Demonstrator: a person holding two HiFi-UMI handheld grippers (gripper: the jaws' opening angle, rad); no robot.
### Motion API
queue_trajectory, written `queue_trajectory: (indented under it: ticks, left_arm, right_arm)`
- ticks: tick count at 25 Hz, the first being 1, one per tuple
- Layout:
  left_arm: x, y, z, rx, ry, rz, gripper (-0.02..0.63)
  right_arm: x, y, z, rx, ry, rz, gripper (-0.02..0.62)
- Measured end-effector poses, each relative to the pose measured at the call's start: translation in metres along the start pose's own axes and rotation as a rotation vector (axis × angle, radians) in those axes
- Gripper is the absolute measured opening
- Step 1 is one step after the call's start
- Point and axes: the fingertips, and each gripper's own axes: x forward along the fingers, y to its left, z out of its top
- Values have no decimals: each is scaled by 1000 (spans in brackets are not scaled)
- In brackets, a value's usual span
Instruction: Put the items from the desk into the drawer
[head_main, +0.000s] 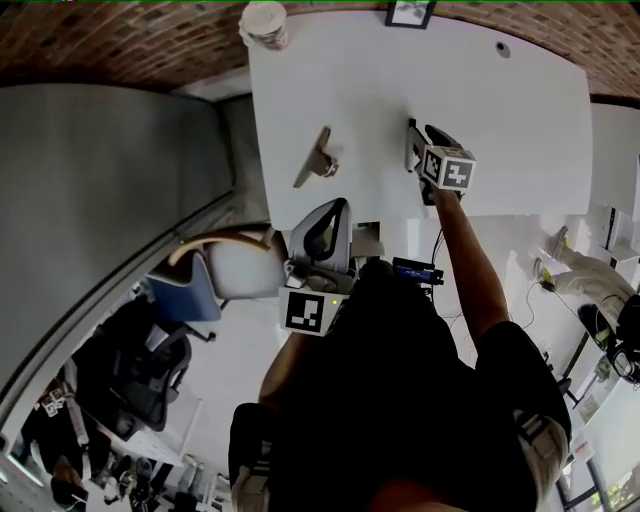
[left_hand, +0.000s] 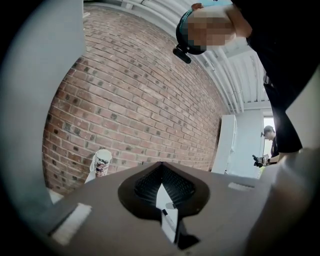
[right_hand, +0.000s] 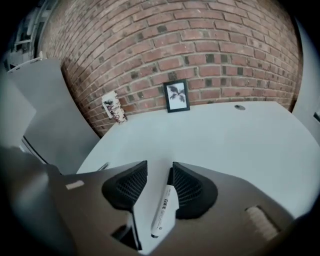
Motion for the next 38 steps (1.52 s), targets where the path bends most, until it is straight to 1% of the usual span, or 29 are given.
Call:
queue_trajectory:
  ticks: [8, 11, 13, 16, 19, 22, 26, 31, 38]
  left_arm:
    - [5, 22, -6, -17, 20, 9, 9]
    - [5, 27, -5, -26, 16, 15, 9]
    - [5, 29, -5, -30, 17, 17, 9]
    - [5, 33, -7, -30, 21, 20, 9]
    - [4, 34, -10, -16, 31, 31, 9]
    - [2, 35, -10, -16, 24, 39, 9]
    - [-3, 32, -8, -12, 16, 47, 9]
    - [-12, 24, -6, -9, 12, 50, 9]
    - [-27, 5, -3, 7, -2, 51, 9]
  right_arm:
    - [51, -26, -21, -4, 153, -70, 178]
    - [59, -33, -29, -8, 195, -103, 178]
    - [59, -36, -32, -19, 209, -127, 164]
    - [60, -36, -32, -56, 216, -146, 152]
    - [59, -35, -33, -91, 210, -143, 144]
    - [60, -34, -33, -107, 202, -148, 121]
    - [61, -34, -33, -116, 202, -142, 78]
    - [62, -36, -32, -96, 216, -115, 71]
    - [48, -39, -32, -85, 183, -98, 71]
